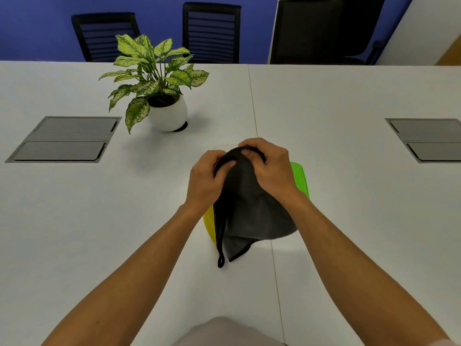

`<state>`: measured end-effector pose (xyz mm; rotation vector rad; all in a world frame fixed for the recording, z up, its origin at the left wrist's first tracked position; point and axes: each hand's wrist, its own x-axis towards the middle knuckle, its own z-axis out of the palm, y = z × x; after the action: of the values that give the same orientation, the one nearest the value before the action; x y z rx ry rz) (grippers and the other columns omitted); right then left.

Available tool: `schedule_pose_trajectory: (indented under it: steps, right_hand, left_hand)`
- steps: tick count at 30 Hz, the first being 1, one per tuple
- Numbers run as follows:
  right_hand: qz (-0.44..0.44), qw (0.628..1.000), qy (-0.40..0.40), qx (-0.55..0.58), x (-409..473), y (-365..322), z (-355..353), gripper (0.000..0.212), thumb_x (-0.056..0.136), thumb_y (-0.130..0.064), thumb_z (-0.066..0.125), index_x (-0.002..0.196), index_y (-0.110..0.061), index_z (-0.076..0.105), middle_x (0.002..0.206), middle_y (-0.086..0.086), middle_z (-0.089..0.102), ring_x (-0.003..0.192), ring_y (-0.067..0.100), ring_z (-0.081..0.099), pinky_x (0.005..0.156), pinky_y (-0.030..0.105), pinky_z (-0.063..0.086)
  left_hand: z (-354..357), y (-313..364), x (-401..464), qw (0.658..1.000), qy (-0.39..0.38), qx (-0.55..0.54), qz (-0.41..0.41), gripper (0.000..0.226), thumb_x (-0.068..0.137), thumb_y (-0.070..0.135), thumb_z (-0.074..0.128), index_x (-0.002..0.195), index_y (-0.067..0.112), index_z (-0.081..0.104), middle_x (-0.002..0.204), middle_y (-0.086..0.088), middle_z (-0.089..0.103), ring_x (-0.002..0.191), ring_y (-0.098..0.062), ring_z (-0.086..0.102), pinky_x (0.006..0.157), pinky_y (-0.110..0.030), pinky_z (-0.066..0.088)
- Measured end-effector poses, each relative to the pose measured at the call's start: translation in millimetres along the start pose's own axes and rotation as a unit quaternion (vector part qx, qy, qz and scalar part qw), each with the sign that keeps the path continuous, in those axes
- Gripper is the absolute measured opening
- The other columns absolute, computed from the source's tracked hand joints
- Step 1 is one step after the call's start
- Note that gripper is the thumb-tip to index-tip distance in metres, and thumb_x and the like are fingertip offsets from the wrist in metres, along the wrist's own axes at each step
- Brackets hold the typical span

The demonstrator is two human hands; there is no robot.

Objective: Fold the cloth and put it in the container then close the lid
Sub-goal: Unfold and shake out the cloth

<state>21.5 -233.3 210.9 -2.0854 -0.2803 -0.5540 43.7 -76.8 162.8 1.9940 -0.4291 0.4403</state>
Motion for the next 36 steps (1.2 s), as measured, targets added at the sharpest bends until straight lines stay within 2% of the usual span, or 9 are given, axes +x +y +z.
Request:
schedule_pose_trajectory:
  steps: [4,7,12,16,20,24,27,31,36]
  right_hand:
    - [0.023,0.998,0.038,0.047,5.0,-7.7,-16.3,0.015,0.09,-0.007,0.058,0.099,-0.009,0.07,0.093,-0.007,0.068,0.09,0.002,0.062,0.084,0.011,0.046]
    - [0.051,0.993,0.081,0.075,7.3,-1.9,-30.8,0.015,0.09,-0.008,0.059,0.097,-0.017,0.069,0.09,-0.011,0.067,0.09,0.004,0.063,0.086,0.016,0.048]
    - [0.097,0.981,0.141,0.091,3.6,14.7,-54.7,0.017,0.091,-0.011,0.058,0.092,-0.027,0.064,0.09,-0.011,0.067,0.091,0.008,0.064,0.086,0.02,0.05]
    - [0.116,0.978,0.153,0.083,-4.3,23.9,-68.8,0.02,0.092,-0.011,0.057,0.09,-0.03,0.063,0.089,-0.011,0.067,0.089,0.007,0.064,0.083,0.016,0.05]
    - [0.143,0.97,0.182,0.077,-10.9,38.2,-82.5,0.013,0.091,-0.009,0.057,0.091,-0.021,0.063,0.085,-0.006,0.066,0.082,0.006,0.063,0.081,0.022,0.05]
    - [0.161,0.96,0.219,0.073,-12.4,45.6,-102.1,0.008,0.092,-0.01,0.057,0.096,-0.015,0.061,0.083,-0.011,0.063,0.075,-0.007,0.059,0.077,0.015,0.047]
    - [0.166,0.958,0.222,0.069,-13.6,44.1,-112.5,0.009,0.093,-0.013,0.057,0.097,-0.02,0.06,0.086,-0.013,0.063,0.077,-0.008,0.06,0.078,0.014,0.048]
    - [0.155,0.962,0.21,0.086,-15.1,38.7,-126.3,0.018,0.093,-0.015,0.057,0.093,-0.033,0.06,0.094,-0.009,0.065,0.088,0.002,0.063,0.084,0.02,0.051]
    - [0.119,0.975,0.147,0.121,-16.9,29.9,-145.2,0.022,0.093,-0.005,0.056,0.099,-0.025,0.063,0.1,0.003,0.068,0.092,0.011,0.065,0.079,0.021,0.053]
  left_hand:
    - [1.4,-31.6,-26.9,0.997,-0.016,0.044,-0.064,0.015,0.092,0.019,0.059,0.107,0.018,0.06,0.098,0.011,0.057,0.087,-0.006,0.056,0.08,-0.022,0.05]
    - [-6.6,-47.4,-41.4,0.99,-0.005,0.058,-0.125,0.011,0.091,0.017,0.058,0.1,0.022,0.061,0.094,0.012,0.06,0.086,-0.007,0.058,0.078,-0.026,0.05]
    - [-27.0,-76.0,-55.2,0.962,-0.017,0.118,-0.247,0.009,0.09,0.017,0.057,0.088,0.026,0.06,0.087,0.006,0.064,0.085,-0.02,0.063,0.076,-0.037,0.052]
    - [-37.3,-87.1,-61.7,0.941,-0.028,0.159,-0.299,0.007,0.091,0.017,0.055,0.089,0.022,0.06,0.087,0.001,0.065,0.081,-0.025,0.061,0.068,-0.035,0.044]
    - [-54.5,-77.2,-39.7,0.957,0.036,0.092,-0.273,0.006,0.089,0.016,0.061,0.093,0.016,0.065,0.089,-0.001,0.066,0.086,-0.023,0.063,0.073,-0.03,0.044]
    - [-80.4,-42.0,0.0,0.973,0.105,0.038,-0.202,0.013,0.084,0.02,0.07,0.094,0.012,0.066,0.09,0.0,0.065,0.084,-0.014,0.06,0.071,-0.015,0.046]
    - [-98.4,-23.1,21.4,0.977,0.129,-0.024,-0.168,0.022,0.079,0.019,0.076,0.096,0.013,0.064,0.087,0.005,0.064,0.081,-0.009,0.062,0.078,-0.021,0.054]
    - [-112.2,-5.4,29.1,0.97,0.143,-0.127,-0.15,0.033,0.075,0.012,0.079,0.102,0.016,0.06,0.09,0.004,0.063,0.083,-0.006,0.064,0.081,-0.03,0.057]
    - [-129.4,9.9,32.6,0.968,0.106,-0.196,-0.114,0.035,0.075,0.007,0.078,0.098,0.026,0.06,0.09,0.004,0.062,0.084,-0.008,0.065,0.078,-0.03,0.059]
